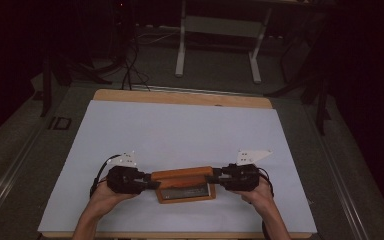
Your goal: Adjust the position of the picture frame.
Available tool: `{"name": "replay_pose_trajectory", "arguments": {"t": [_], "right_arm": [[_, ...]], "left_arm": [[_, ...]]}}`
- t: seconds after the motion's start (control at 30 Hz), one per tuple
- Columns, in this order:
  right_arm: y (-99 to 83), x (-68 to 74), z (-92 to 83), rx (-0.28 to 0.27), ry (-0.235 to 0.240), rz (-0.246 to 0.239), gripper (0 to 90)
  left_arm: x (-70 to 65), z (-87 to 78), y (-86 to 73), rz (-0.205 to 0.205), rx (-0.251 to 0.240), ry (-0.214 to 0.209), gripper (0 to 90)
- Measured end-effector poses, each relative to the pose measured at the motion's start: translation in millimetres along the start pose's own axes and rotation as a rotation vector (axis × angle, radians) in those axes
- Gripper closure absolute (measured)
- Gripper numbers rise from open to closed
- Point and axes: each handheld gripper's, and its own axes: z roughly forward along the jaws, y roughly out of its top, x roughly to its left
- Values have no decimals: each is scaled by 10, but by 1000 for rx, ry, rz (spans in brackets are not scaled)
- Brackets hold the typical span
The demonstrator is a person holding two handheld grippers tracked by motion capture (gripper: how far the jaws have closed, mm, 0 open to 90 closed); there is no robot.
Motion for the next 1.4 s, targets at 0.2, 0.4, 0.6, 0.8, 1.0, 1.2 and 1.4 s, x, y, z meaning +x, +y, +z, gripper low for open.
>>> {"name": "replay_pose_trajectory", "arguments": {"t": [0.2,0.4,0.6,0.8,1.0,1.2,1.4], "right_arm": [[135,56,-49,26,-22,-63,692],[226,123,-18,44,-32,-99,692],[381,221,50,74,-40,-155,692],[565,315,154,109,-40,-212,691],[669,349,244,111,-32,-245,689],[674,307,284,74,-2,-212,589],[513,190,213,46,-24,-159,453]], "left_arm": [[-20,32,23,28,8,12,653],[-120,-39,210,77,-10,71,483],[-272,26,385,152,11,78,508],[-360,-2,472,218,50,119,598],[-338,-61,426,240,57,116,630],[-336,-120,348,284,43,97,680],[-213,-231,217,225,11,76,686]]}}
